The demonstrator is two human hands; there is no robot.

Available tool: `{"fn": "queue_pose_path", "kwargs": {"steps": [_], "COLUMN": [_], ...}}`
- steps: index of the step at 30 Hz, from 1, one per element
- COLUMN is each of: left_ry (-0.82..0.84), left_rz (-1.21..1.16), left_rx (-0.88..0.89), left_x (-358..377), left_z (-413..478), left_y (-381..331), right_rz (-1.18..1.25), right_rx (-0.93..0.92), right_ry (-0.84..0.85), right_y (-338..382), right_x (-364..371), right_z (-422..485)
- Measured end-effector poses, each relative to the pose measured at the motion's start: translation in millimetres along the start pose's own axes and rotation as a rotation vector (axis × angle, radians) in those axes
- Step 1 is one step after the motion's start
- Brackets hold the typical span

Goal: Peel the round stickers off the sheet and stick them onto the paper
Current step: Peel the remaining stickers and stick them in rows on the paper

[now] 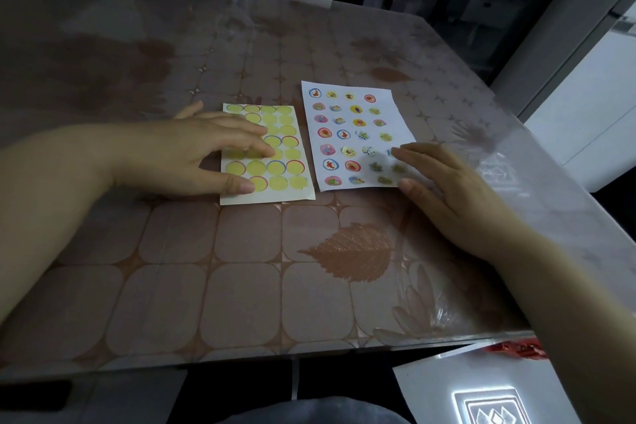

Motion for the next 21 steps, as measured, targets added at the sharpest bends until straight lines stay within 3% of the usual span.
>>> {"fn": "queue_pose_path", "kwargs": {"steps": [4, 12, 21], "left_ry": [-0.009, 0.002, 0.033], "left_rz": [-0.006, -0.130, -0.196], "left_rx": [0.003, -0.013, 0.135], "left_x": [-6, -19, -28], "left_z": [-4, -13, -14], "left_y": [-9, -32, -46], "right_rz": [-0.030, -0.102, -0.072], "right_rx": [-0.036, -0.091, -0.085], "right_ry": [0.139, 0.253, 0.172], "right_y": [2, 14, 25], "right_x": [8, -10, -13], "right_z": [-2, -20, -41]}}
Point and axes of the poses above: each hand's wrist, its own z-axis towards the middle knuckle, its own x-axis out of the palm, y = z × x, the point moved 6 cm from there along z, towards the middle knuckle, and after that the axes turned 6 degrees about -z, right-handed, at the moved point
